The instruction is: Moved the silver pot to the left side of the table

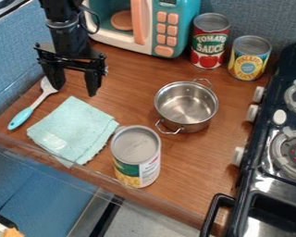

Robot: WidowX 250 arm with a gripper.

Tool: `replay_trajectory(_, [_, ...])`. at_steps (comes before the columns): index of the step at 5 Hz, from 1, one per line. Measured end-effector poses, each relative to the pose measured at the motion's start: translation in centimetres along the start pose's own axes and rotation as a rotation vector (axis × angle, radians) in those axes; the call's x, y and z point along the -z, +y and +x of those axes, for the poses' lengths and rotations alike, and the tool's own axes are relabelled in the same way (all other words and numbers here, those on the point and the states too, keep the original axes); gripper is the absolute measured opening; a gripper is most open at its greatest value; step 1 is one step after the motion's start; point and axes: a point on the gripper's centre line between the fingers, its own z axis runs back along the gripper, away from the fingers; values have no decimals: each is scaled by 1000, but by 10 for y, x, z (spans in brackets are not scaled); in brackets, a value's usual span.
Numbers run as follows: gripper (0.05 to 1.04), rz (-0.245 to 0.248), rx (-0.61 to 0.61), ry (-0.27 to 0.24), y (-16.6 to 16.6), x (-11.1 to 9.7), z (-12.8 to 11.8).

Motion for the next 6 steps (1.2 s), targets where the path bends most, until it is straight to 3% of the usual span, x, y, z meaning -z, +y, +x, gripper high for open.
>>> replay_trajectory(1, [1001, -5, -3, 39, -3, 11, -3])
replay_trajectory(4, [1001, -19, 152, -38, -87, 18, 59])
replay_trajectory(5, [1001, -38, 170, -34, -106, 31, 65])
replay_trajectory(6, [1001, -60, 156, 2, -115, 50, 68])
